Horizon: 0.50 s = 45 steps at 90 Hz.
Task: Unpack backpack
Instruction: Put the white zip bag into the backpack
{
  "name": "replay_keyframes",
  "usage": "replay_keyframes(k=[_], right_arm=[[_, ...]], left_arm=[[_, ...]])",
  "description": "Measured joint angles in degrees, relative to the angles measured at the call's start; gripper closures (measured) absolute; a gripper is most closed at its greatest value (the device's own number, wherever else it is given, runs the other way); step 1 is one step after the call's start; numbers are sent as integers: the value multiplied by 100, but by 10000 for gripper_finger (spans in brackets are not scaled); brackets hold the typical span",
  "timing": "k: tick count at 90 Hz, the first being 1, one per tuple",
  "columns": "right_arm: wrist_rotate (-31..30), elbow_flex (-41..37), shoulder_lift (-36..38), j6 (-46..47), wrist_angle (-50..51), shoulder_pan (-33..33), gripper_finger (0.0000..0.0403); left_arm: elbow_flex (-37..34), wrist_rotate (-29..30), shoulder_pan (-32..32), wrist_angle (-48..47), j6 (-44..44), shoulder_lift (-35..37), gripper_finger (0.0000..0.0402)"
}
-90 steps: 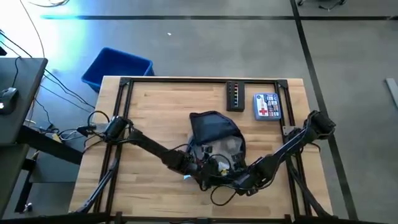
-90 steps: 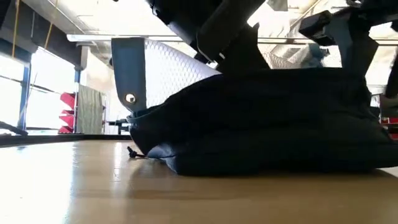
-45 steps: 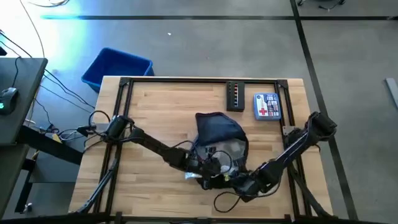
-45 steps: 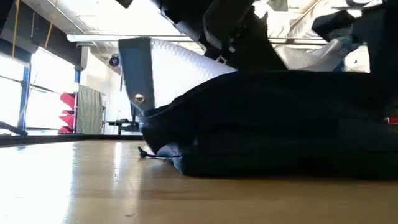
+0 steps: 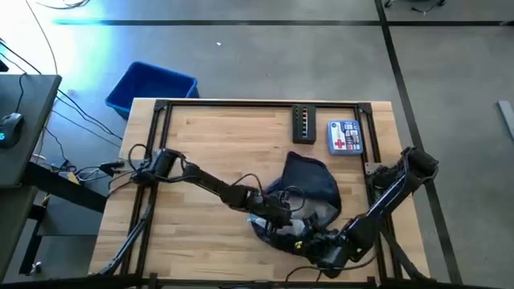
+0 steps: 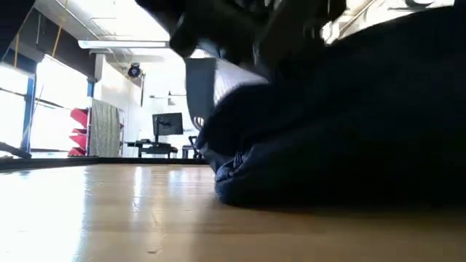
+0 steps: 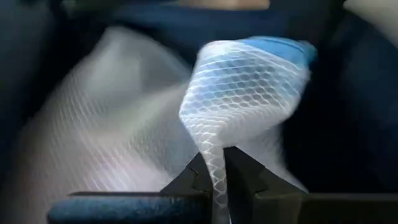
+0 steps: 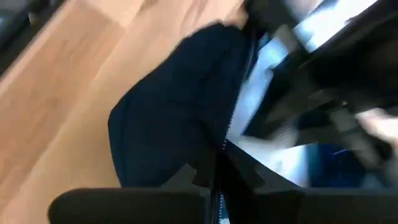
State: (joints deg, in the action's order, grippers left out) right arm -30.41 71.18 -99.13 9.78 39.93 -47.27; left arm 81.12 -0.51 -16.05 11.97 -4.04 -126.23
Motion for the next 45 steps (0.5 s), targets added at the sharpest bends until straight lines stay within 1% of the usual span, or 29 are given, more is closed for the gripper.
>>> replay_keyframes(k=[7,14,22,29,37,45], right_arm=[[-151,2,97,126,21,-76,403],[-364,2,177,474,207,-119,403],[-514,-92,306,1008,475,-103,403],[-462,-241,345,1366,504,-32,403],[-191,-404,341,1546,449,66,403],[-55,-571,341,1636,277,93,403]], left_arm=[[0,-74,30,-21,-2,-101,402],[2,-144,37,-70,-17,-94,402],[2,-512,47,-23,-207,-99,401],[1,-1066,22,163,-451,-106,401],[-2,-1616,-64,303,-569,-112,400],[-9,-1876,-118,319,-568,-60,385]])
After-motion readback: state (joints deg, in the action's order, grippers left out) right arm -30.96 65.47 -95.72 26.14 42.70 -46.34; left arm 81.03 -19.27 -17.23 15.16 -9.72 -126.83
